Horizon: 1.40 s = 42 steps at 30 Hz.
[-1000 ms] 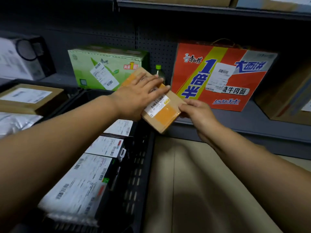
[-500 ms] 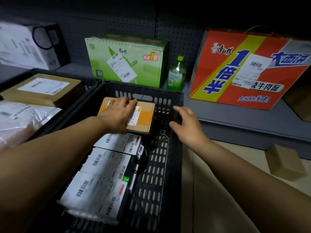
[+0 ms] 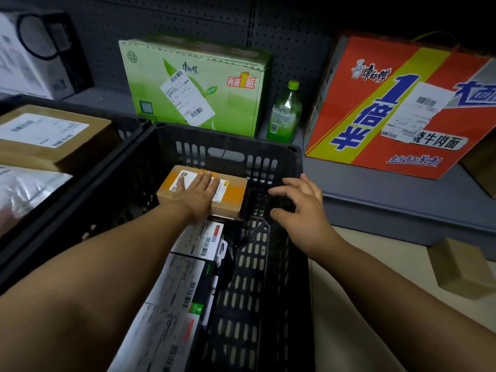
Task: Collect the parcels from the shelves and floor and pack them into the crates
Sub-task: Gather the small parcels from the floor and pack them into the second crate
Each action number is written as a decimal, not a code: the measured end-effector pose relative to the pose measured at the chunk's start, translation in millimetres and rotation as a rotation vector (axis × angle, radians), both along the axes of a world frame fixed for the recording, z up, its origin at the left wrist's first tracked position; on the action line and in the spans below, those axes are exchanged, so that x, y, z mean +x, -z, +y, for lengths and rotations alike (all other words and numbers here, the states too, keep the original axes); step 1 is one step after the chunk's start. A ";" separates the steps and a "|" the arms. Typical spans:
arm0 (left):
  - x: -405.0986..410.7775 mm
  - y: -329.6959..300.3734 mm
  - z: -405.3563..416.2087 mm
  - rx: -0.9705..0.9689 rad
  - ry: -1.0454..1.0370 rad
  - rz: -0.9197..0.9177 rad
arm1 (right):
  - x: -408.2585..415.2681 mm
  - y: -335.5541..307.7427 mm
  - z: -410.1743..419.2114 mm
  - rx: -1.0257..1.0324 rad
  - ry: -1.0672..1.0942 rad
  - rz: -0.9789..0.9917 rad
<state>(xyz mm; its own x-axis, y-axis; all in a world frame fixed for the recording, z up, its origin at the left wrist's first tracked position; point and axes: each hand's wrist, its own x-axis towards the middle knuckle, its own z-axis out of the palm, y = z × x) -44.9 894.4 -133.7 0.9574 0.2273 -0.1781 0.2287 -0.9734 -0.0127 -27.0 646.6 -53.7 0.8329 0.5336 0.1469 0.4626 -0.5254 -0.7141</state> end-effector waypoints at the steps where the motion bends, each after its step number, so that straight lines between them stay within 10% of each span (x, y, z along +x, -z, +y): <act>1: 0.0 3.3 0.4 -0.009 -0.017 0.009 | 0.1 0.2 0.1 -0.005 -0.004 -0.004; 27: -3.8 -38.2 -39.5 0.094 -0.020 -0.018 | -14.8 -9.5 -39.5 0.048 0.033 -0.141; 34: 19.9 -115.1 -136.4 -0.023 0.150 -0.677 | -2.6 -31.3 -141.9 -0.228 -0.008 -0.300; 42: 20.9 -138.8 -283.3 -0.004 0.544 -0.693 | 14.7 -58.2 -301.9 -0.731 -0.016 -0.404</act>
